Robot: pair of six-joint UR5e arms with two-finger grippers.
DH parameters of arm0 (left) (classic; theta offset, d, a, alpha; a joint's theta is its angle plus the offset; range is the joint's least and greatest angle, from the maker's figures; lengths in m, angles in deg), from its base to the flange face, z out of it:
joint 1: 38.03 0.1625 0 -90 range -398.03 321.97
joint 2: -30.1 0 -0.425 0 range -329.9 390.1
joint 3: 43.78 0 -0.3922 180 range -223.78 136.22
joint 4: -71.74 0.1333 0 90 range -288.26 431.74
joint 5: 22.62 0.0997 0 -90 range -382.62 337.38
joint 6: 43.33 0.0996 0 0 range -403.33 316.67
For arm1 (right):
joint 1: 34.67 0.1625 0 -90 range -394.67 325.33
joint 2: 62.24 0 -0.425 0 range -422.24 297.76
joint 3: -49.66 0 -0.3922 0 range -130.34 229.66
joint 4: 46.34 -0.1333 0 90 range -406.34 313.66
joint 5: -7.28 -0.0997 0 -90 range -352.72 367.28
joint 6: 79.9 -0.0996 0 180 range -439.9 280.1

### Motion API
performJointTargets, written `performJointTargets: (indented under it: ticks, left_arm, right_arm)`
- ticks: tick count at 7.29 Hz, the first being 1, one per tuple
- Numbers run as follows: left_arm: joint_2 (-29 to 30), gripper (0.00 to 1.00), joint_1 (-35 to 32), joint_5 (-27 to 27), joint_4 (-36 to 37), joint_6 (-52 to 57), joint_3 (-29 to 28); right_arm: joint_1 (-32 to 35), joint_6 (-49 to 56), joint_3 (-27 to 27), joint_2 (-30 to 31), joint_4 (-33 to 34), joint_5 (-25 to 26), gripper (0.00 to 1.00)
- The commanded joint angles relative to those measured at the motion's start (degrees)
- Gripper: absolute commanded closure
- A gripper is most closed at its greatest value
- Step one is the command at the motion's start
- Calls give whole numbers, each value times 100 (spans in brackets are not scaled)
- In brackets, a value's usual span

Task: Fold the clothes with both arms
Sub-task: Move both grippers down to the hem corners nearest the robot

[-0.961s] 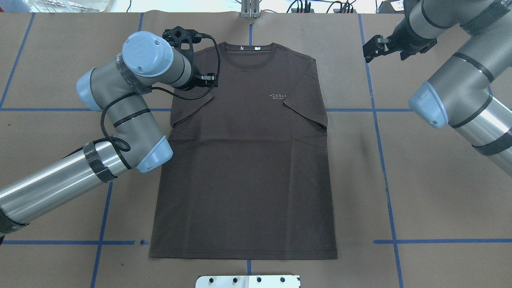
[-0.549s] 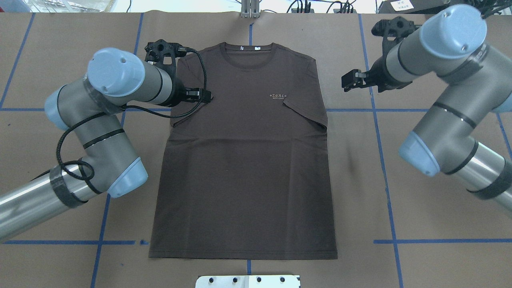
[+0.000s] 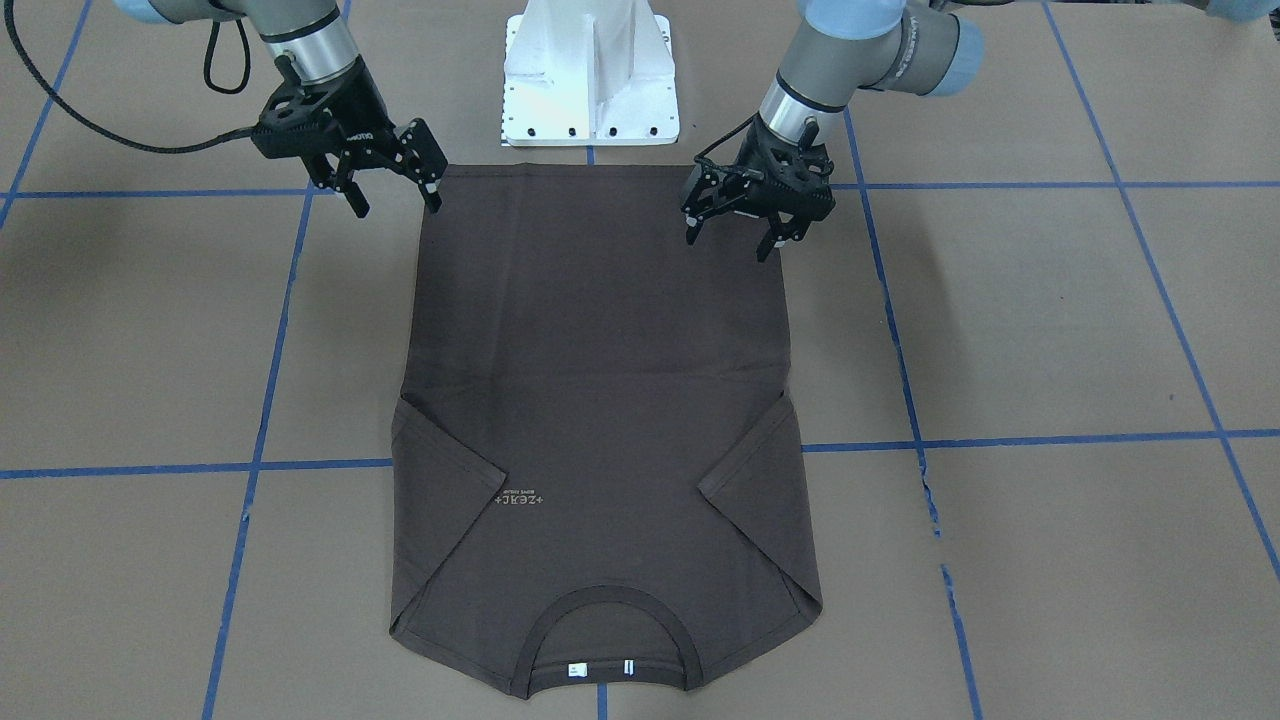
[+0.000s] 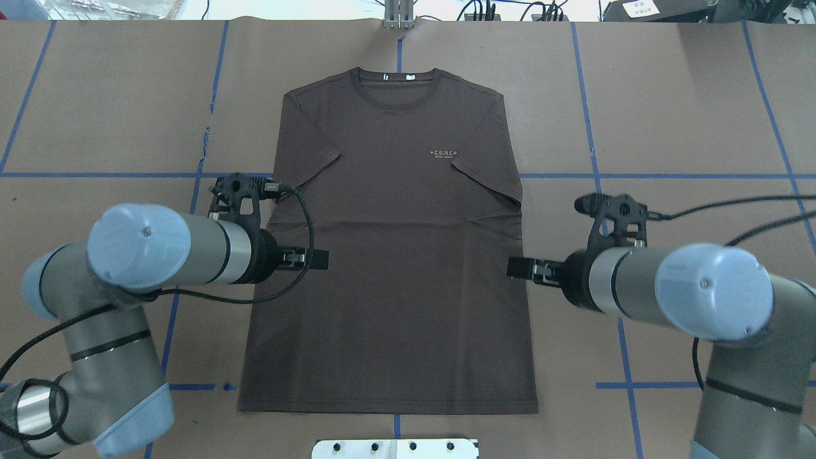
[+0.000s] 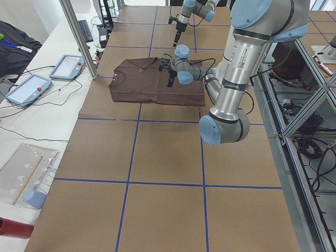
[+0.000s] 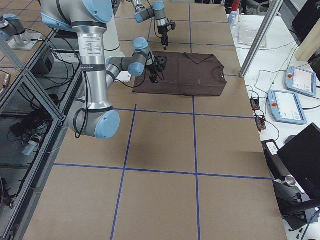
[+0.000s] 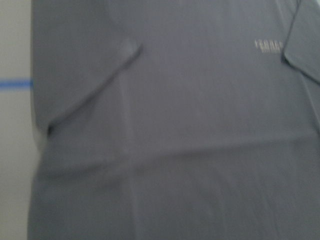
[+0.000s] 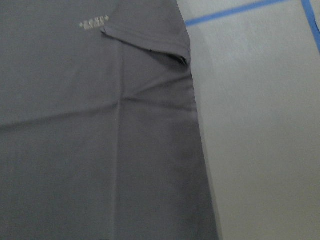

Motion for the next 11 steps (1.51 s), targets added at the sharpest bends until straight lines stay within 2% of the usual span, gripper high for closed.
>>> performJointTargets:
  ticks: [1, 2, 3, 6, 11]
  left_arm:
    - [-704, 6, 821, 378, -25, -1033, 464]
    - [-890, 35, 1225, 726, -7, -1579, 579]
    - [-996, 50, 1525, 800, 10, -1907, 563]
    - [-1417, 51, 1642, 809, 19, -1928, 571]
    - [-1533, 51, 1853, 958, 28, -1954, 554]
  right_arm:
    - [-1352, -1004, -355, 620, 4, 1026, 10]
    - [-1496, -1156, -382, 630, 4, 1168, 11]
    - [-1541, -1158, -382, 630, 4, 1265, 9]
    - [-1647, -1158, -409, 630, 4, 1362, 8]
    - [-1656, -1167, -435, 639, 4, 1389, 8]
